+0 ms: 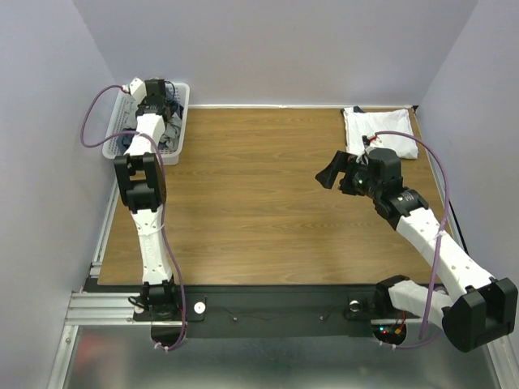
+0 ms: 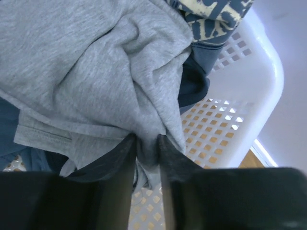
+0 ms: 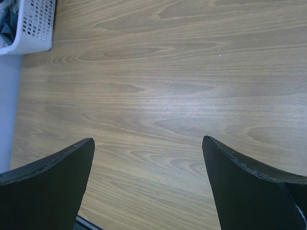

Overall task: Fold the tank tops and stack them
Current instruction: Grab the tank top from the pile

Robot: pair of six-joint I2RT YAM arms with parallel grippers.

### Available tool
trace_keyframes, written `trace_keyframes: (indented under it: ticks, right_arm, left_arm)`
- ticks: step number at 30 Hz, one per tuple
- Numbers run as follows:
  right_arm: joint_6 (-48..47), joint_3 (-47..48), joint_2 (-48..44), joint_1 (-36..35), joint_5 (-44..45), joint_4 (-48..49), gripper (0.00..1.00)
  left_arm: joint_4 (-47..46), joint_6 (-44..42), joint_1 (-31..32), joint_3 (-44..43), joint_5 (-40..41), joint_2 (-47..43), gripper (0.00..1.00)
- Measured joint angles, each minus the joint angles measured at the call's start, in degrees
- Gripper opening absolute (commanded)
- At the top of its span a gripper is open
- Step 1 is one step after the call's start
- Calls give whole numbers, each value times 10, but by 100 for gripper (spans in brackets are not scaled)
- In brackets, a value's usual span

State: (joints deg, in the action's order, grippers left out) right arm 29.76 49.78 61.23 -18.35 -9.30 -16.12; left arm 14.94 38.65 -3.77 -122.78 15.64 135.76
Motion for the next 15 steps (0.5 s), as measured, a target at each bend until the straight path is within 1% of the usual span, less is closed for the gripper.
trace_keyframes:
  ticks: [3, 12, 15]
  right_arm:
    - [0, 0, 3, 0, 0, 0, 100]
    - [0, 0, 14, 0, -4, 0, 100]
    - [0, 0, 14, 0, -5, 0, 100]
  left_arm:
    - [3, 3, -5, 0, -2, 3, 1]
    - [2, -12, -9, 0, -5, -3, 0]
    - [4, -28, -9, 0, -6, -33, 0]
